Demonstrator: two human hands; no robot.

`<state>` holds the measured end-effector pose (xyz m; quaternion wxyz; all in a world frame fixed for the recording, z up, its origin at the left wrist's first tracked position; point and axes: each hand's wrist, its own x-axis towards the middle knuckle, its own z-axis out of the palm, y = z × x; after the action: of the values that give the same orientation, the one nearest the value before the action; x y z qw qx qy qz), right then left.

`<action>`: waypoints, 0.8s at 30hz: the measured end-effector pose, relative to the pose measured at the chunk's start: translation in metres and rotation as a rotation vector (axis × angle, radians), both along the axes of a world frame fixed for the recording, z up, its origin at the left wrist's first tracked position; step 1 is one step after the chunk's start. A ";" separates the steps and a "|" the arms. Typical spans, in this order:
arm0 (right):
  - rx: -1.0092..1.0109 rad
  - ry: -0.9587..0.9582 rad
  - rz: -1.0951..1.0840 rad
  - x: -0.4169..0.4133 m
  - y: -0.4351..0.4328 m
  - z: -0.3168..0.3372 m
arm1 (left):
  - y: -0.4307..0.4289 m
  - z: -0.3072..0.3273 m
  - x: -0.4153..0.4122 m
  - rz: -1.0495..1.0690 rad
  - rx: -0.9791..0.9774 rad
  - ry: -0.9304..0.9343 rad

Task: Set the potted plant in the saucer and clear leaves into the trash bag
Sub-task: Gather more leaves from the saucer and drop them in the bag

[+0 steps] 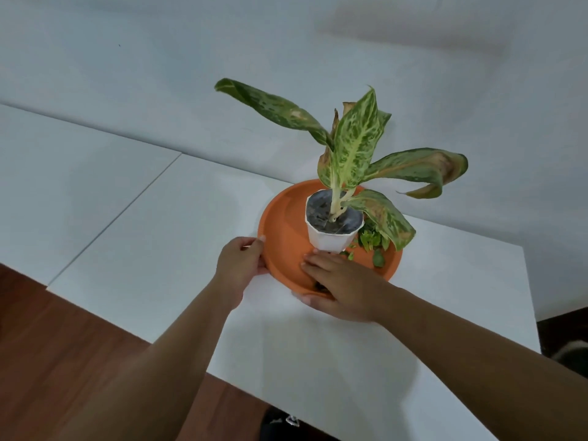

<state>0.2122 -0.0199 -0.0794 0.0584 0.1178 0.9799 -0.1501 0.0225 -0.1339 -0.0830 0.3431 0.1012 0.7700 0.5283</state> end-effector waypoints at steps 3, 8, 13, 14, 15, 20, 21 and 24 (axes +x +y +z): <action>-0.015 -0.021 0.011 0.002 0.001 -0.001 | -0.008 -0.005 0.014 0.014 0.044 -0.047; -0.012 -0.039 0.082 0.024 0.007 0.003 | -0.005 -0.001 0.006 -0.009 0.025 0.020; -0.018 -0.013 0.086 0.035 0.012 0.009 | 0.006 0.004 -0.028 -0.079 -0.021 0.091; -0.024 0.005 0.083 0.033 0.012 0.009 | 0.009 0.006 -0.035 -0.076 -0.030 0.097; -0.030 0.032 0.078 0.029 0.010 0.009 | 0.012 0.007 -0.040 -0.068 -0.040 0.095; -0.080 0.110 0.080 -0.010 -0.009 0.010 | 0.008 0.005 -0.030 0.006 -0.059 0.033; -0.098 0.094 0.089 -0.017 -0.012 0.008 | 0.004 0.002 -0.024 0.025 -0.045 0.019; -0.163 0.028 0.080 -0.022 -0.015 0.001 | -0.009 -0.006 -0.005 0.089 0.031 -0.035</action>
<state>0.1900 -0.0348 -0.0788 0.0602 0.0712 0.9691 -0.2284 0.0172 -0.1425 -0.0886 0.3311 0.0628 0.7592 0.5568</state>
